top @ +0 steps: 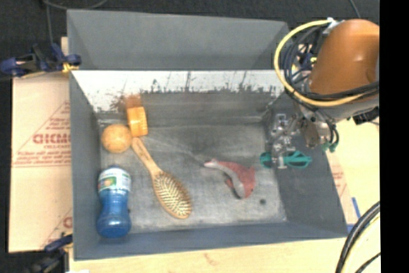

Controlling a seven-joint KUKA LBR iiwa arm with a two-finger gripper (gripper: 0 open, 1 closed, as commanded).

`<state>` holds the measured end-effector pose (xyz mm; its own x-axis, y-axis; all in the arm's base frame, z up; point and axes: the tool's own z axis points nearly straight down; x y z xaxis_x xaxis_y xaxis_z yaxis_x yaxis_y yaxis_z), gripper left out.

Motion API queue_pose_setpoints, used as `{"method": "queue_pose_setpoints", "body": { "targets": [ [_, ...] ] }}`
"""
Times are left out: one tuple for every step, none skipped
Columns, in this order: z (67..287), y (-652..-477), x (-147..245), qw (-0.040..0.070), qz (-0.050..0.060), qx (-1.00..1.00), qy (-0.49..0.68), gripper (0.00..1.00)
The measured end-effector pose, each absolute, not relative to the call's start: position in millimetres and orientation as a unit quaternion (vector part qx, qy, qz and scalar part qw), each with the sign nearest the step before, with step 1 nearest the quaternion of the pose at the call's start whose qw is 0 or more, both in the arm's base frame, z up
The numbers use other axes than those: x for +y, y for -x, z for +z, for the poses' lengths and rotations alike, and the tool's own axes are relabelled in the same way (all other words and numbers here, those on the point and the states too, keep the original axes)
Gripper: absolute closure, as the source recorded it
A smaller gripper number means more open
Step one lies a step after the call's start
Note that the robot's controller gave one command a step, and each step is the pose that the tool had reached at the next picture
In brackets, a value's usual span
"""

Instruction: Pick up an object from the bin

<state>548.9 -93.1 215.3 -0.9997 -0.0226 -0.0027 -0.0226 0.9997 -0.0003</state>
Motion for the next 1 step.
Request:
{"method": "queue_pose_setpoints", "body": {
  "targets": [
    [270.2, -550.5, -92.5, 0.000, 0.000, 1.000, 0.009, 1.00]
  ]
}}
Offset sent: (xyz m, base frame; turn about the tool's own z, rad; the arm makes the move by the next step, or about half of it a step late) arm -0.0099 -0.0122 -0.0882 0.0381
